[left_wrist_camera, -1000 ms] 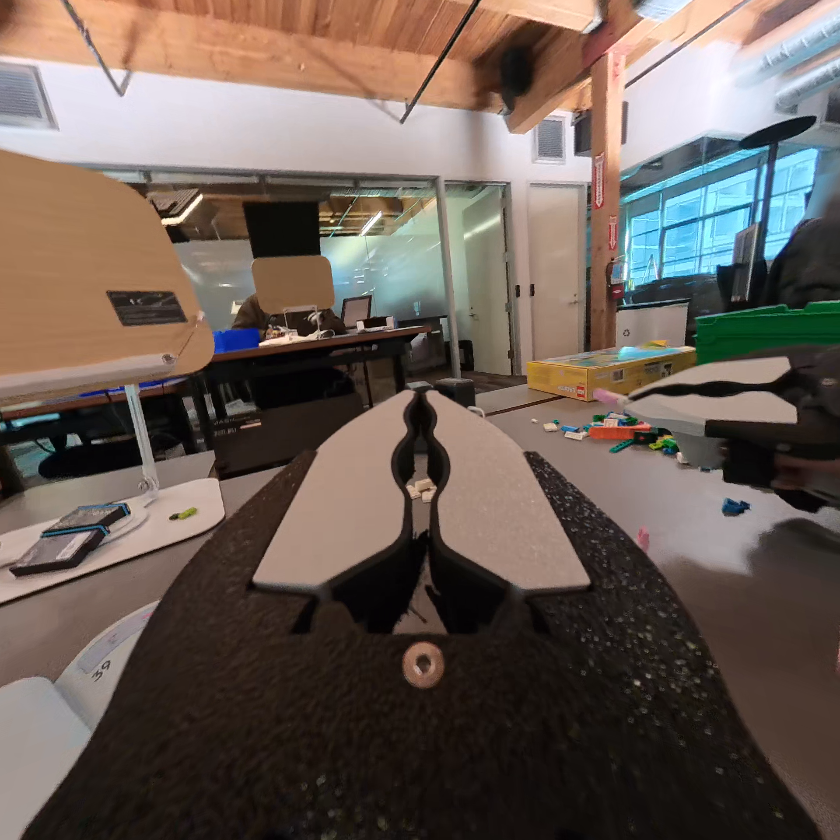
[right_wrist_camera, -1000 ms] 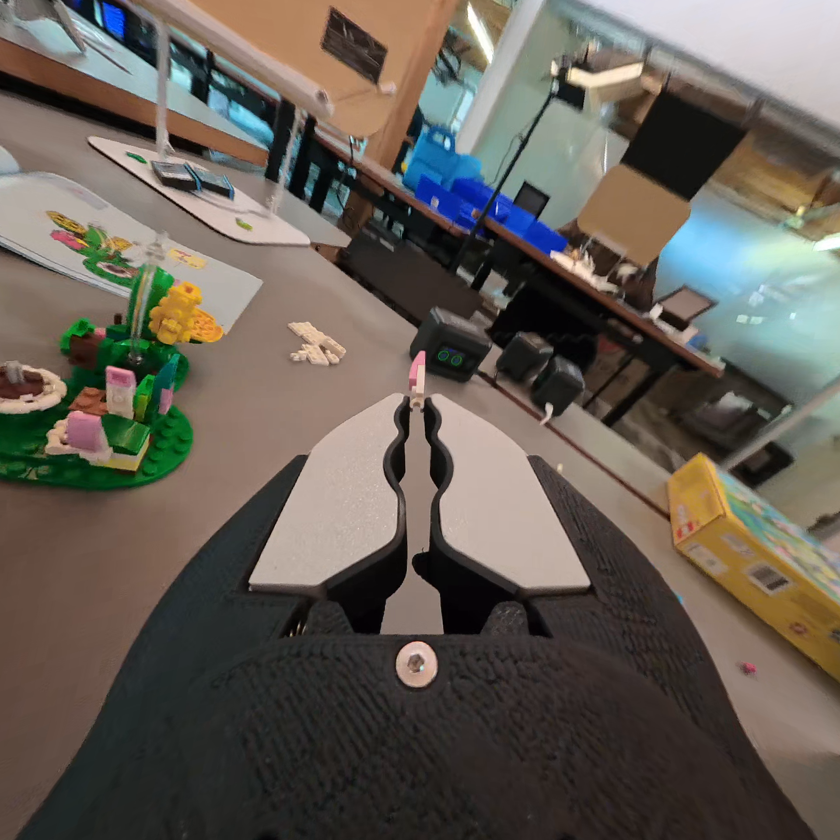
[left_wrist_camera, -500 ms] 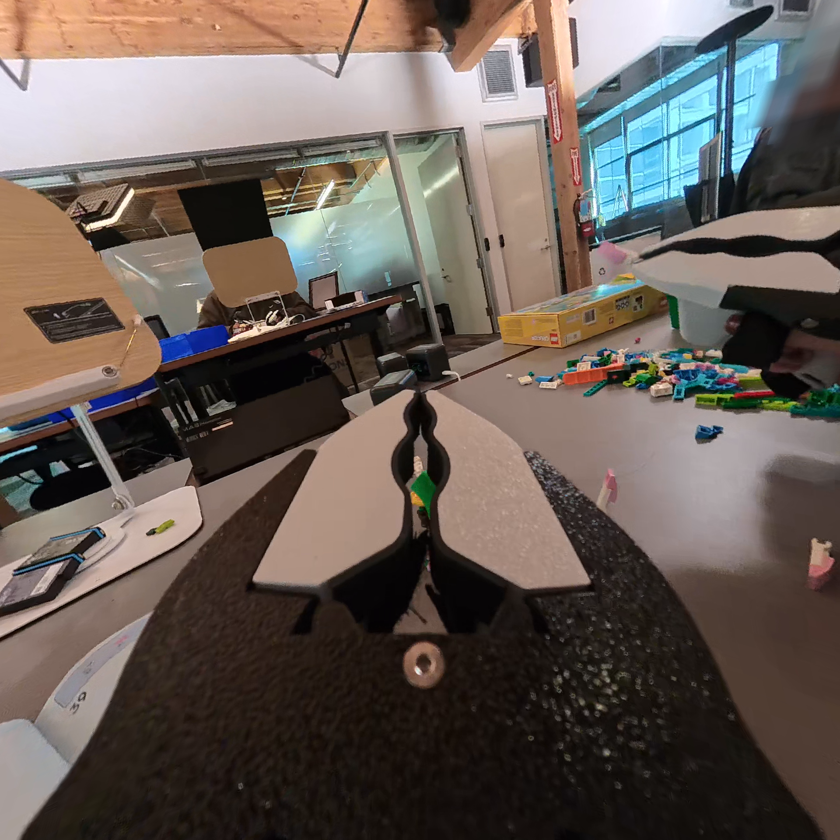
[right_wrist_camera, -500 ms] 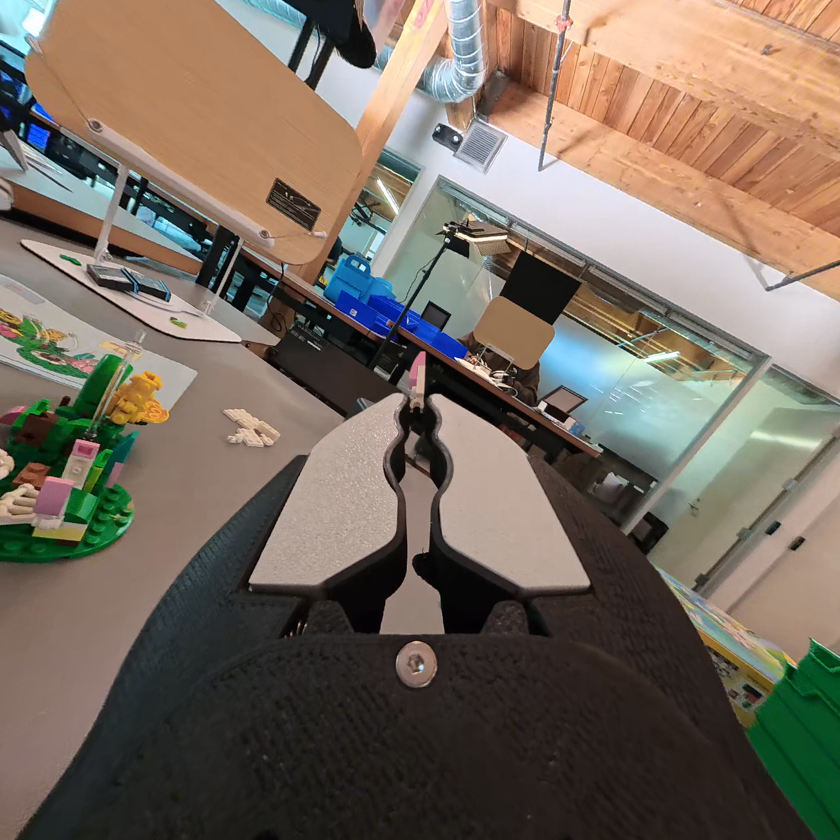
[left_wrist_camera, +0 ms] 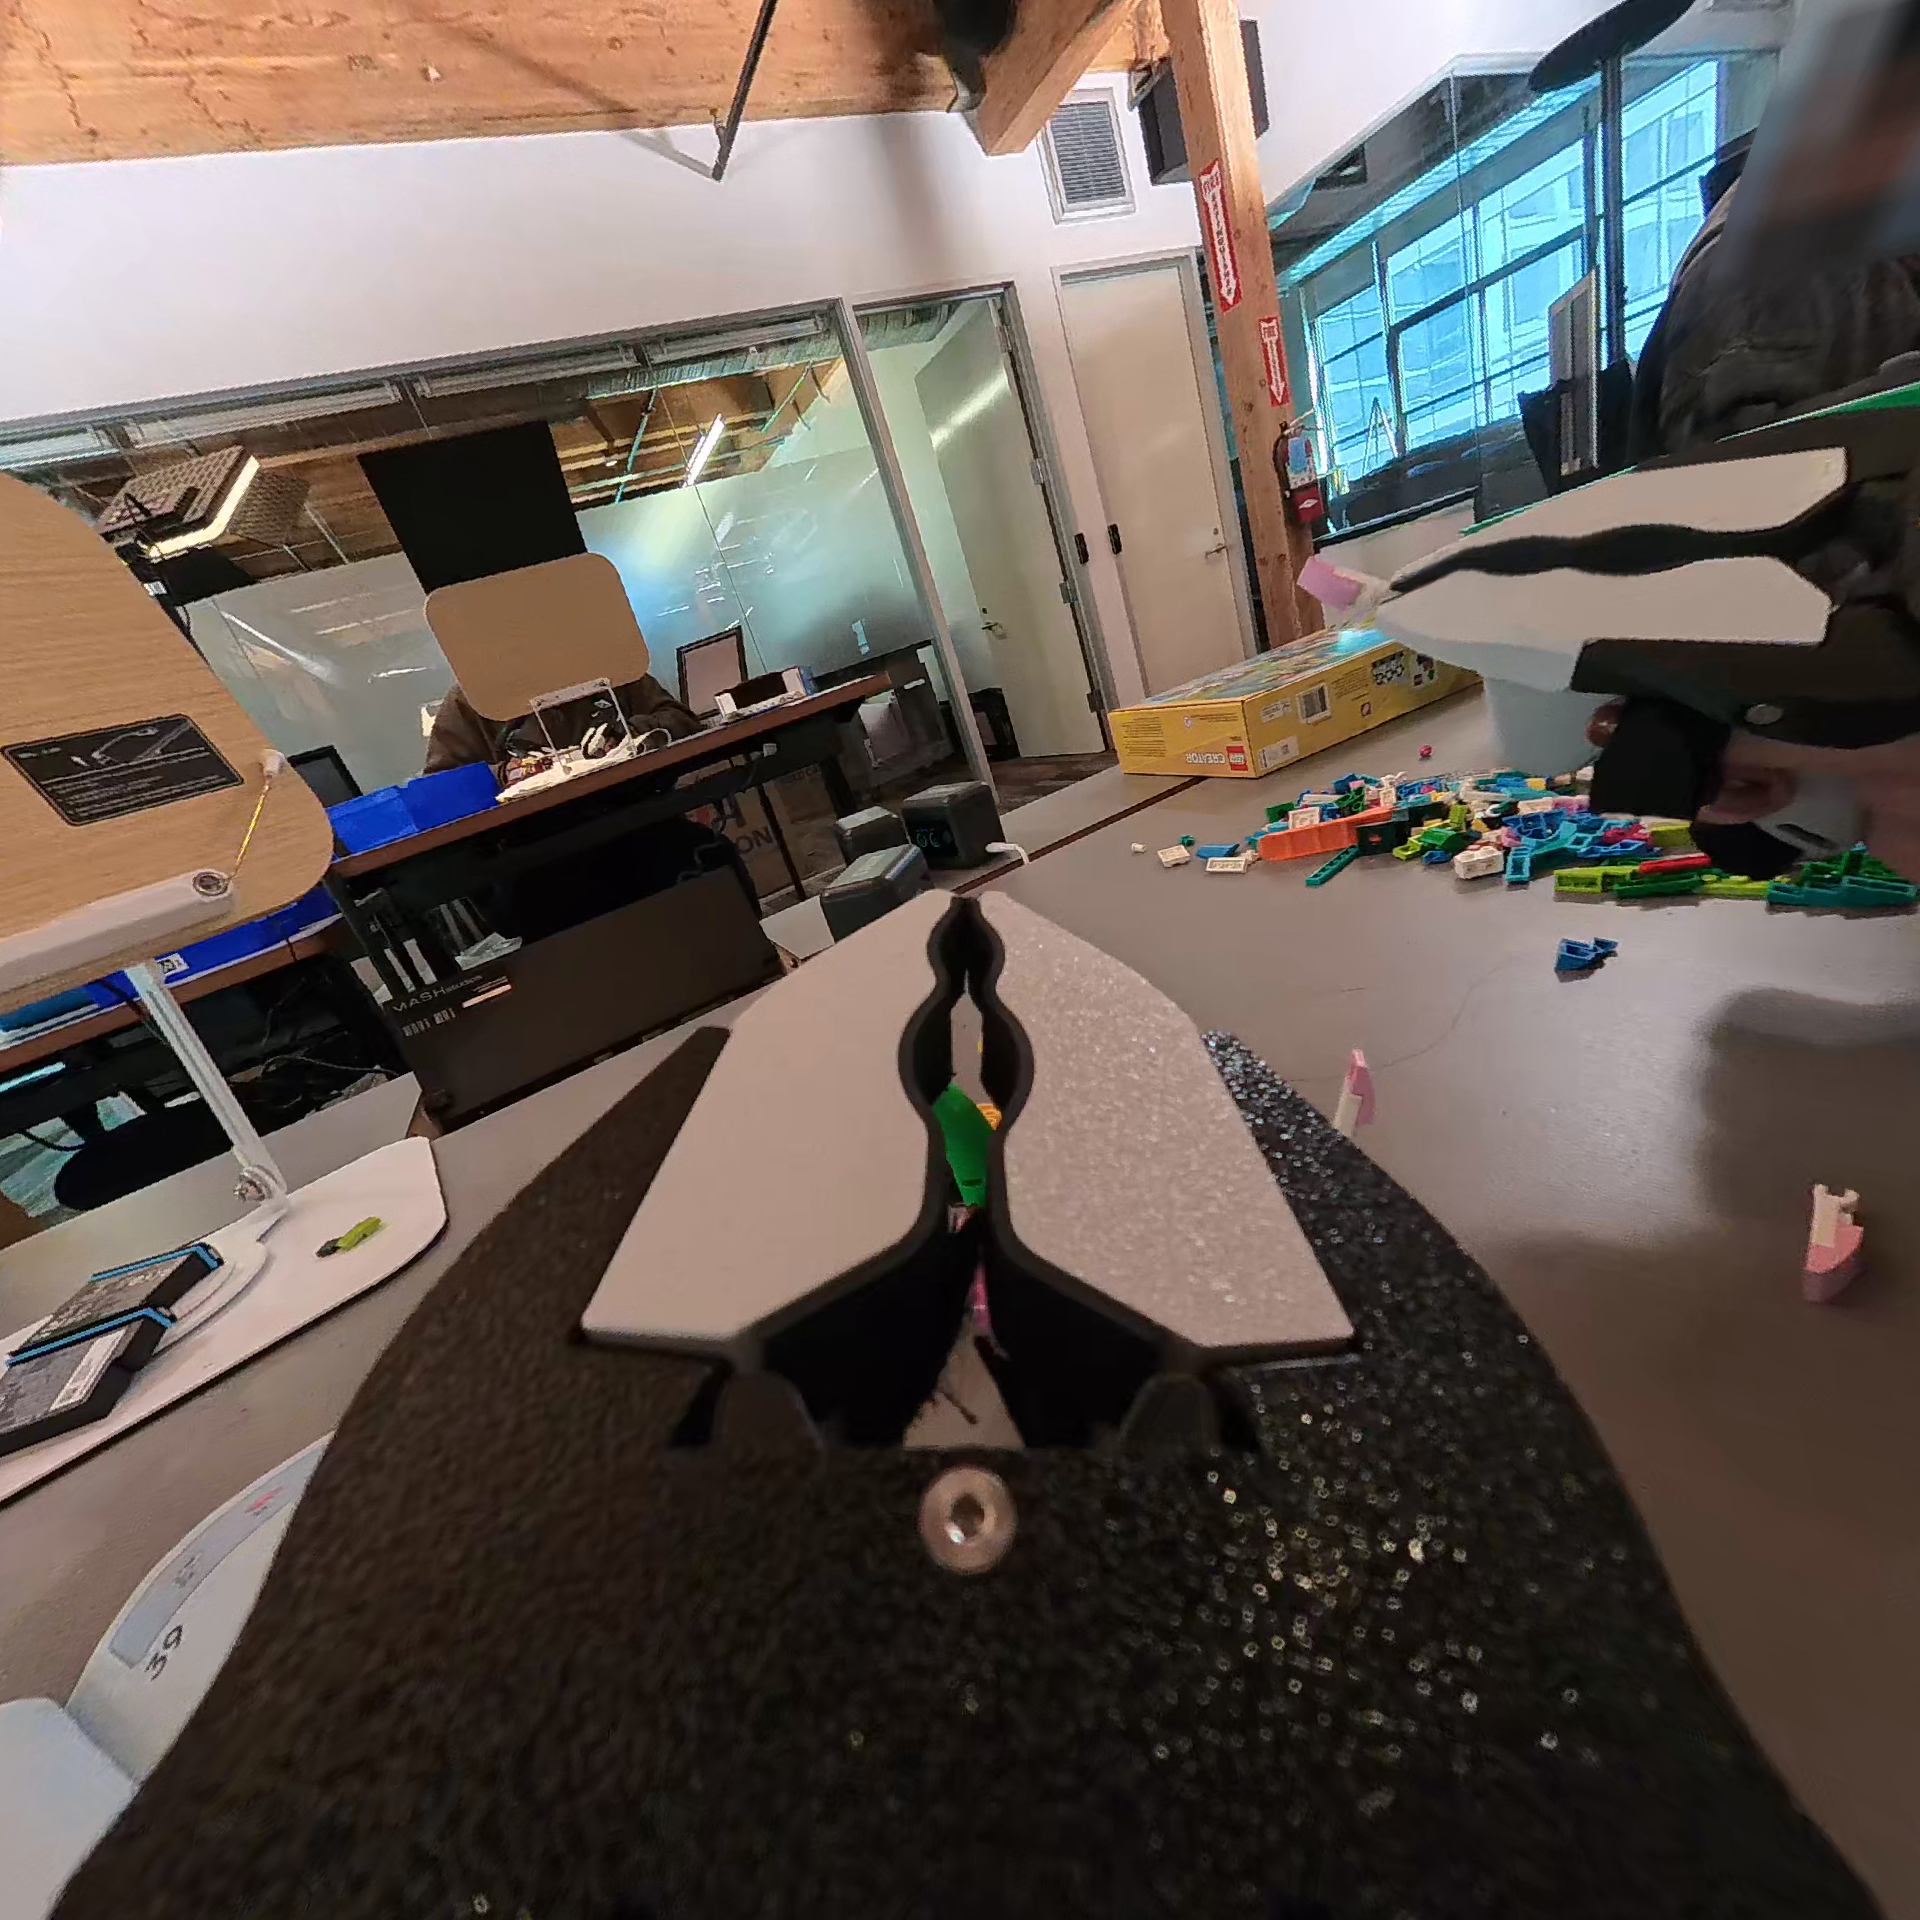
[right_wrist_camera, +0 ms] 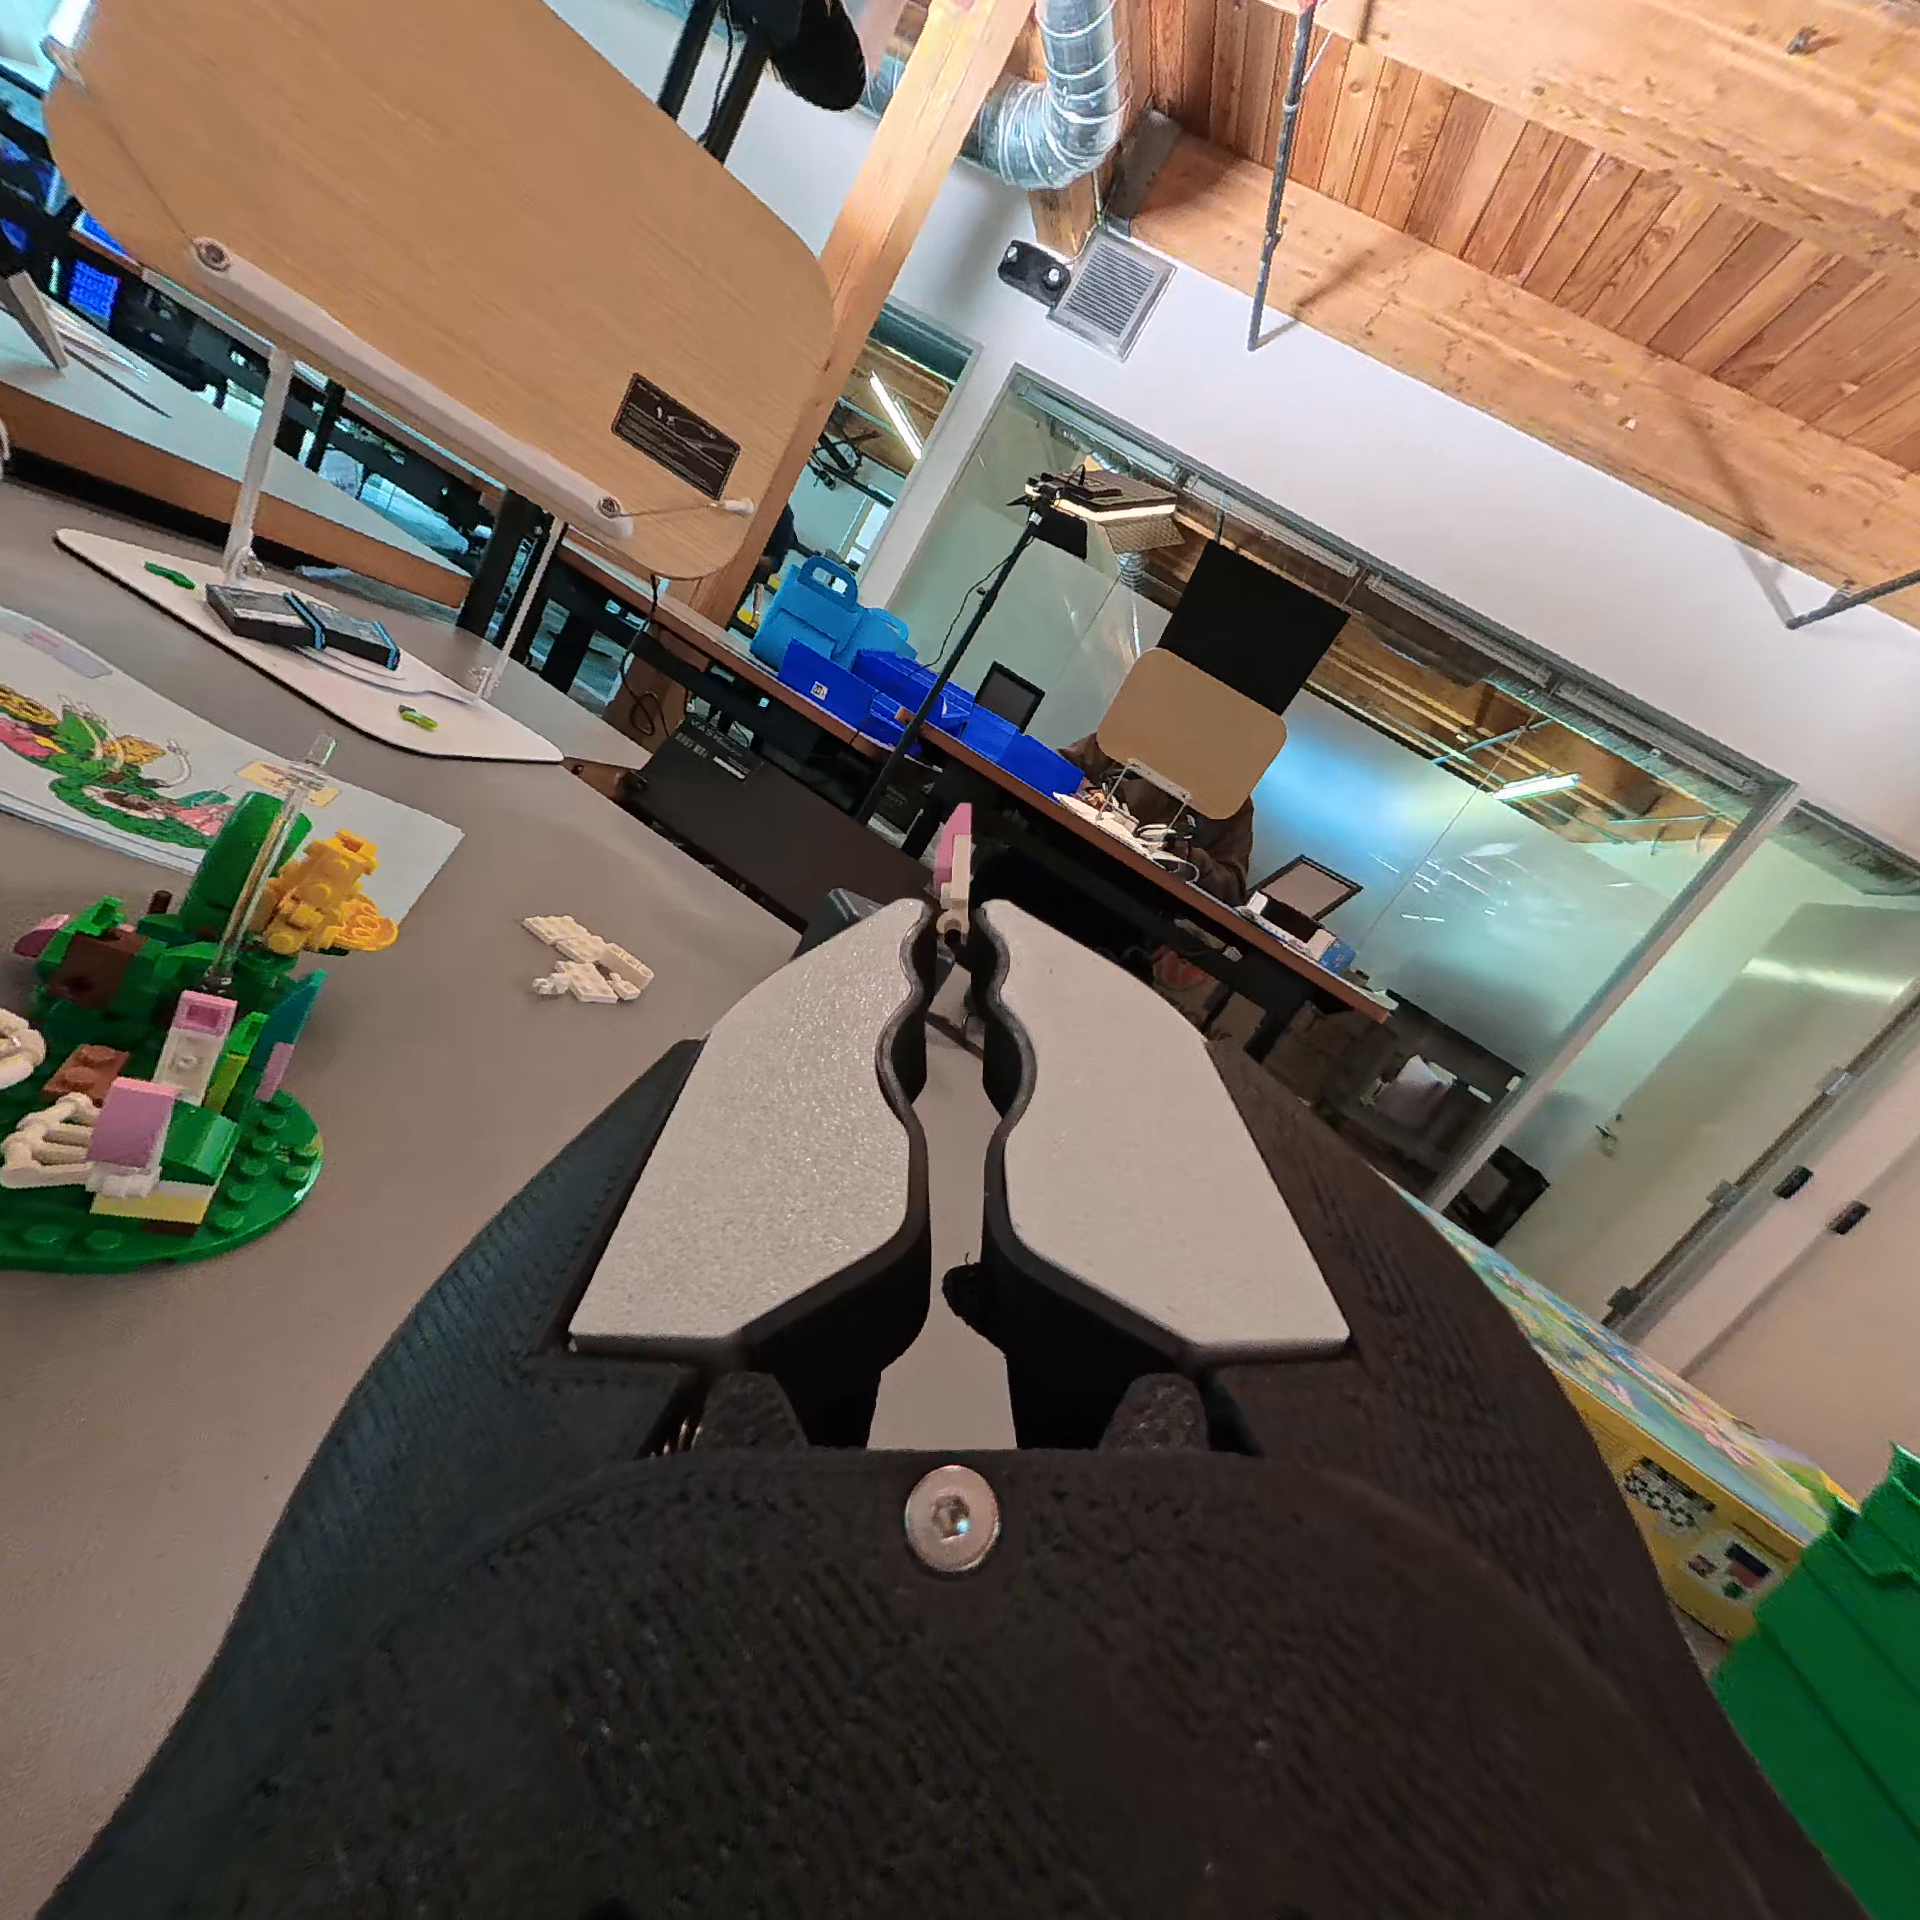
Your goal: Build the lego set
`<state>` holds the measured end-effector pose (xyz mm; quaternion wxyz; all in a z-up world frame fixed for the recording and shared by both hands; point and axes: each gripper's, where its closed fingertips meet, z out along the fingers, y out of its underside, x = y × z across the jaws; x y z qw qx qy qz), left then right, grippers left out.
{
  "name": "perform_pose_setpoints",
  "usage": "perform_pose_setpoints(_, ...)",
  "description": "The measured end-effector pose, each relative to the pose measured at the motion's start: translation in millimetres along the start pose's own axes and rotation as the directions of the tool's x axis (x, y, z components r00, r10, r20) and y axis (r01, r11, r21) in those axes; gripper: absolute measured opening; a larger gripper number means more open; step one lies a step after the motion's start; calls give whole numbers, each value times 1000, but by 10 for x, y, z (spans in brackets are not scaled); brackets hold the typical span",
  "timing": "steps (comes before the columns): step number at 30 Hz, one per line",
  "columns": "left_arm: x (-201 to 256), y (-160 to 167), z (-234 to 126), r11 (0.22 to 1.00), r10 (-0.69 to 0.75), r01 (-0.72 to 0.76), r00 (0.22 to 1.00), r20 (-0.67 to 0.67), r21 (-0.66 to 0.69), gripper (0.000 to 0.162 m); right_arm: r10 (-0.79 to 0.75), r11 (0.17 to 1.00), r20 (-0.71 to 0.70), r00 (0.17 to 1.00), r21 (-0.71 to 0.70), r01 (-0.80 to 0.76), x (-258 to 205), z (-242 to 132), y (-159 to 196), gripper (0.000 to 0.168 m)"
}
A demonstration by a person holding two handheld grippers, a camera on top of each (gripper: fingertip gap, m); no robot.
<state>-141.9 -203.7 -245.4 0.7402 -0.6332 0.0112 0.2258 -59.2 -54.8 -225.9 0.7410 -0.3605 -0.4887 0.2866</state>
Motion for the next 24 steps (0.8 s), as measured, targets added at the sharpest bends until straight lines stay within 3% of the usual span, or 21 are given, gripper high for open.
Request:
perform_pose_setpoints(11, 61, -42, -25, 998, 60, -60, 998, -14, 13, 0, -27, 999, 20, 999, -16, 27, -47, 16, 39, 4)
perform_pose_setpoints(18, 87, -31, -16, 996, 88, -88, 996, -20, 8, 0, -169, 984, 49, 984, -55, 172, -93, -15, 200, 5)
perform_pose_setpoints(24, 115, -29, -14, 994, 105, -105, 994, -31, 6, 0, -173, 985, 25, 985, -15, 173, -67, -30, 73, 4)
